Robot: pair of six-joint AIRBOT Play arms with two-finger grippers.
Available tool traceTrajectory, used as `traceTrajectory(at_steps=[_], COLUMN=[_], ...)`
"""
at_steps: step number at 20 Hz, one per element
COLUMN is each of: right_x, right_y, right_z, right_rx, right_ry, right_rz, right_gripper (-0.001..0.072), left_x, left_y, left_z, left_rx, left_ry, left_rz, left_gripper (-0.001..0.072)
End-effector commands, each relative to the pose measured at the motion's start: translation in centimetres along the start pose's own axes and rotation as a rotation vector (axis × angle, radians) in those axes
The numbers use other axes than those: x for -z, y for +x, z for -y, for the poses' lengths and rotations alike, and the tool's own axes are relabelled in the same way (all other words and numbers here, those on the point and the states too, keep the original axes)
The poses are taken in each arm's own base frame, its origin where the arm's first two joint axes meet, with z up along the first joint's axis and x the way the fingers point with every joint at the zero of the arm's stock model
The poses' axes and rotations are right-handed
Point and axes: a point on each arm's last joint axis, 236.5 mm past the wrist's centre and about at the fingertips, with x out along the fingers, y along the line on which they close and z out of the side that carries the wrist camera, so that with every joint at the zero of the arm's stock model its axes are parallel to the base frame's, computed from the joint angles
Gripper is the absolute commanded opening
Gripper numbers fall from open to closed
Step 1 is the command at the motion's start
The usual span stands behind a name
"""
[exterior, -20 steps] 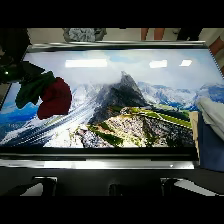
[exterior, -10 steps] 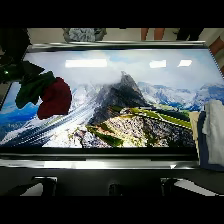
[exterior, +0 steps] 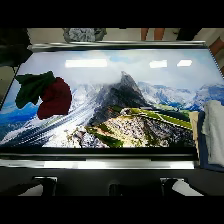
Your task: Fold the shirts.
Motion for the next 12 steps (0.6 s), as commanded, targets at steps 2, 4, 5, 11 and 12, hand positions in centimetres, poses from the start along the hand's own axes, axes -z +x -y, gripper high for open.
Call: traceTrajectory(at_steps=[2, 4, 5, 11, 12], right_x=[-9.6, -1.0, 3.4, 12.7, 12.4], right_y=[-3.8, -1.9, -1.8, 0.3, 0.5], right_z=[-21.0, -30.8, -34.3, -40.1, -40.1], right_rx=[-0.343, -0.593, -0.701, -0.795, -0.788], right_ry=[-0.262, -0.418, -0.496, -0.511, -0.503], right_rz=[0.179, -0.175, -0.332, -0.565, -0.555], right_gripper=[0.0674, 0.0664, 0.0662, 0.0631, 0.063], left_x=[7.2, 17.3, 21.6, 28.6, 28.5], left_y=[3.8, 4.5, 4.3, 4.1, 4.1], left_z=[-4.8, -4.2, -3.5, -2.1, -2.1], left_rx=[-0.33, -0.287, -0.233, -0.172, -0.171], left_ry=[0.104, 0.048, 0.04, -0.084, -0.082], left_rz=[-0.343, -0.719, -0.842, -0.72, -0.719], left_gripper=[0.0225, 0.0612, 0.0611, 0.0605, 0.0605])
